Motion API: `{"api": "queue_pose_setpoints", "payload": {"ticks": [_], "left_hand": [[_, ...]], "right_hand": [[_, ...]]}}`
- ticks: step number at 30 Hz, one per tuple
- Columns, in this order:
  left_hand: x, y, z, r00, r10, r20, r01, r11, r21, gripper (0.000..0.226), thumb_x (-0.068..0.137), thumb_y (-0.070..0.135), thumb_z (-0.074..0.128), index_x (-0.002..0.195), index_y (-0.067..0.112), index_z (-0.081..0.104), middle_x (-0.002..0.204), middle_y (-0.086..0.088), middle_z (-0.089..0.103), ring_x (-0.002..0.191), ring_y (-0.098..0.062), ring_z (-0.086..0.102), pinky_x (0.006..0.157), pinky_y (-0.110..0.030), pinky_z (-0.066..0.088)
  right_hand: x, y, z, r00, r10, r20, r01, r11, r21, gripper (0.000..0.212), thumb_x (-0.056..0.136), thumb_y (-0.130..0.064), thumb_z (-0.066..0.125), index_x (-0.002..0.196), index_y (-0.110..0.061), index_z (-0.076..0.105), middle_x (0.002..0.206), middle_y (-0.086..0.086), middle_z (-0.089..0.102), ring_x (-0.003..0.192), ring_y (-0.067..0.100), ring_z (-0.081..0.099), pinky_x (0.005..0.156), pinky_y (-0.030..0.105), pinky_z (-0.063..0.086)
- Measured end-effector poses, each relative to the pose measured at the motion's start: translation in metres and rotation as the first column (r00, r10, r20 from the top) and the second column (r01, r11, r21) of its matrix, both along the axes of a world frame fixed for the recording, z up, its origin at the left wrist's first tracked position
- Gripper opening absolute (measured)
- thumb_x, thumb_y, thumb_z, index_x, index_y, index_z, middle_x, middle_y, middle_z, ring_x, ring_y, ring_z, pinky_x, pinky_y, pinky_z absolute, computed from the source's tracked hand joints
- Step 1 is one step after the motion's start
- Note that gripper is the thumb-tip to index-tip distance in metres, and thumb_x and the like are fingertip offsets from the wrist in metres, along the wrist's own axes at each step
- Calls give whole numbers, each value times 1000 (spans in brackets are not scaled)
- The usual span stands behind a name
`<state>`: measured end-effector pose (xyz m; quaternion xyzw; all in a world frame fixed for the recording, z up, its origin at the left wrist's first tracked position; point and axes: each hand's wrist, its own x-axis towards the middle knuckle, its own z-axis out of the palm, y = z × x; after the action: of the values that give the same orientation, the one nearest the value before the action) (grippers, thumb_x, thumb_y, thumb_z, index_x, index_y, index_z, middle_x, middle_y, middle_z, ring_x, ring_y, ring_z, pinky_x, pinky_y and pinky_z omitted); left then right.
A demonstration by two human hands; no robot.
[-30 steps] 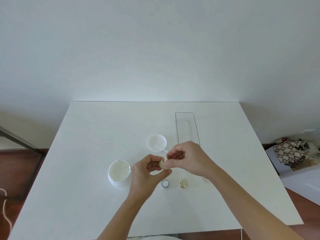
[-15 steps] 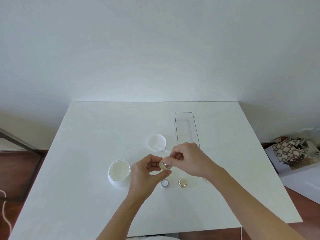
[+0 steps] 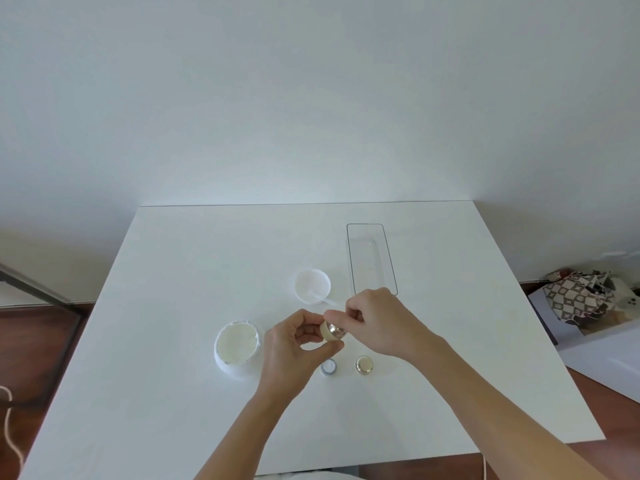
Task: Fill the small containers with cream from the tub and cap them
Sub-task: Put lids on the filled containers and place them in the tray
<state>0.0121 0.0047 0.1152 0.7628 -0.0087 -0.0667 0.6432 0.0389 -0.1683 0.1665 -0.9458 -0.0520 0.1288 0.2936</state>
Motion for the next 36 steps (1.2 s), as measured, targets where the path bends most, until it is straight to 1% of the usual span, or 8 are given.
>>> {"api": "queue_pose_setpoints", "payload": {"ticks": [5, 9, 12, 18, 21, 23, 29, 36], "left_hand": [[2, 0, 1, 1000, 5, -13, -5, 1000, -8, 31, 66, 7, 92, 85, 24, 73, 82, 6, 79, 76, -10, 75, 75, -17, 57], [3, -2, 2, 1000, 9, -11, -9, 1000, -1, 32, 65, 6, 92, 84, 24, 73, 81, 6, 79, 76, -10, 75, 75, -16, 57], [4, -3, 3, 1000, -1, -14, 1, 1000, 9, 33, 65, 5, 92, 85, 24, 74, 80, 5, 79, 77, -11, 75, 76, -17, 57], [6, -3, 4, 1000, 6, -12, -6, 1000, 11, 28, 67, 7, 92, 84, 17, 73, 79, 2, 78, 73, -12, 74, 75, -19, 57], [5, -5, 4, 1000, -5, -15, 5, 1000, 25, 29, 65, 5, 92, 84, 16, 73, 79, 2, 78, 74, -13, 74, 76, -20, 58], [5, -7, 5, 1000, -13, -16, 14, 999, 36, 30, 65, 4, 92, 86, 16, 74, 80, 3, 78, 76, -13, 74, 77, -19, 58], [6, -6, 6, 1000, -14, -18, 14, 999, 34, 28, 67, 4, 91, 86, 13, 73, 81, 1, 78, 76, -14, 74, 77, -19, 58], [4, -9, 5, 1000, -22, -14, 23, 998, 54, 31, 64, 4, 91, 86, 17, 74, 80, 4, 78, 78, -12, 74, 77, -18, 57]], "right_hand": [[-3, -10, 5, 991, 98, -93, -85, 987, 136, 41, 82, -50, 65, 119, -33, 61, 102, -23, 62, 90, -2, 54, 75, 14, 40], [-1, -7, 4, 997, 60, -52, -50, 985, 168, 22, 81, -44, 69, 86, -23, 70, 78, -12, 68, 72, 3, 55, 66, 17, 43], [-1, -4, 1, 999, -20, -28, 22, 998, 63, 52, 83, -59, 58, 68, -9, 63, 53, -5, 50, 50, 11, 42, 52, 21, 34], [-3, -14, 8, 992, 106, -76, -98, 990, 103, 44, 78, -49, 70, 118, -33, 61, 103, -19, 64, 95, 2, 53, 86, 24, 41], [-3, -10, 6, 996, 80, -39, -75, 989, 131, 23, 80, -43, 70, 92, -23, 70, 85, -12, 69, 84, 0, 58, 78, 21, 44], [-3, -8, 5, 999, 23, -26, -20, 995, 94, 36, 83, -50, 64, 78, -15, 68, 73, -5, 67, 74, 8, 58, 73, 23, 43], [-7, -11, 9, 997, 46, -64, -38, 992, 119, 35, 79, -58, 64, 94, -27, 69, 87, -17, 68, 91, -5, 54, 98, 33, 37], [-7, -8, -3, 999, -33, 21, 33, 999, 4, 51, 85, -62, 53, 72, -14, 67, 70, -4, 66, 78, 8, 55, 88, 28, 30]]}}
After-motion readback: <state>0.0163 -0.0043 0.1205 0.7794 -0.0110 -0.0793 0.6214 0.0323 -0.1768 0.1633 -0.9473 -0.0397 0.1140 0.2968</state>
